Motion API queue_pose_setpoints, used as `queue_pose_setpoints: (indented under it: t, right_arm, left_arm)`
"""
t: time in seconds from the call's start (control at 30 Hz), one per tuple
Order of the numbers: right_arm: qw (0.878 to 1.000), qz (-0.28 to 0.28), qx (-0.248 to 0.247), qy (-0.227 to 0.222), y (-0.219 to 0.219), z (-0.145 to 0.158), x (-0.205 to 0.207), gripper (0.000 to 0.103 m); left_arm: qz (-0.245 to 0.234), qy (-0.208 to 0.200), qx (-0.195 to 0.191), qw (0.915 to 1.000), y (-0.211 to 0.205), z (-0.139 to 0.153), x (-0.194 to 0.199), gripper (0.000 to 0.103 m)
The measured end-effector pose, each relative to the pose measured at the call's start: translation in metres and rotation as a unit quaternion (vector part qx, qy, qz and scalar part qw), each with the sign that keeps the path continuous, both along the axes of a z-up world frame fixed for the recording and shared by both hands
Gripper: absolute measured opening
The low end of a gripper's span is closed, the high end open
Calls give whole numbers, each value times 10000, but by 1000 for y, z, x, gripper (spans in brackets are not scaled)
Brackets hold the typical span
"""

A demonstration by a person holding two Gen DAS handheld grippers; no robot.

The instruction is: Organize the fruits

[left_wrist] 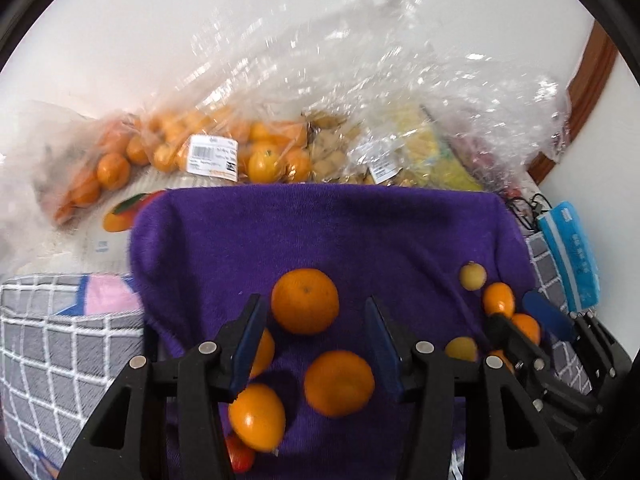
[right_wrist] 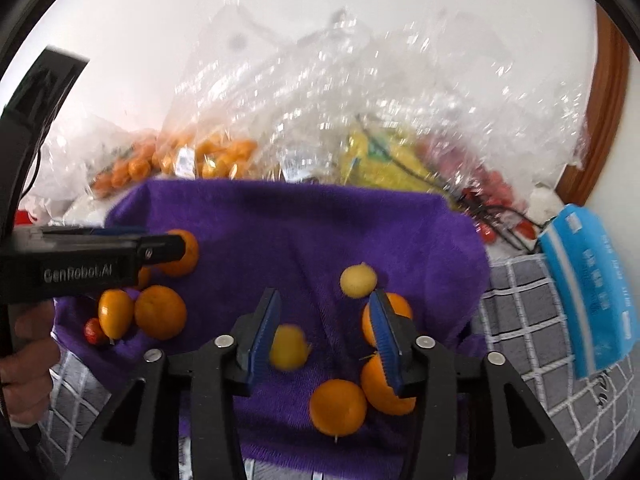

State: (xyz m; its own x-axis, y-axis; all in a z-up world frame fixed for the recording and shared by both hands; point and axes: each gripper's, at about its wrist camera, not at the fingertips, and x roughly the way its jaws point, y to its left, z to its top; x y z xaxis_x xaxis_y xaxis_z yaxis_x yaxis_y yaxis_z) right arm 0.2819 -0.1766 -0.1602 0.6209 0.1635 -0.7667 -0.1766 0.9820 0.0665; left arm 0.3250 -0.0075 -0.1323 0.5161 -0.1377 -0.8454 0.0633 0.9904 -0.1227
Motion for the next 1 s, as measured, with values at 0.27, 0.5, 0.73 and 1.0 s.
queue_pose_setpoints:
  t: [0.27, 0.5, 0.73, 1.0]
  right_arm:
    - [9990, -402, 196, -71, -19, 56, -53, 54]
    - [9982, -577, 32, -163, -26, 93, -112, 55]
    - [9968, -620, 35, -501, -24, 111, -168, 81]
    - [9953, -676, 42, -691, -22, 120, -203, 94]
  left_arm:
    - [193, -541, 62, 9983, 6, 51, -73, 57]
    - [149, -980, -102, 9950, 9, 89, -152, 73]
    - [321, -1466, 21, 9887, 14, 106, -219, 88]
    - [534, -1658, 181, 9846, 24, 107, -254, 91]
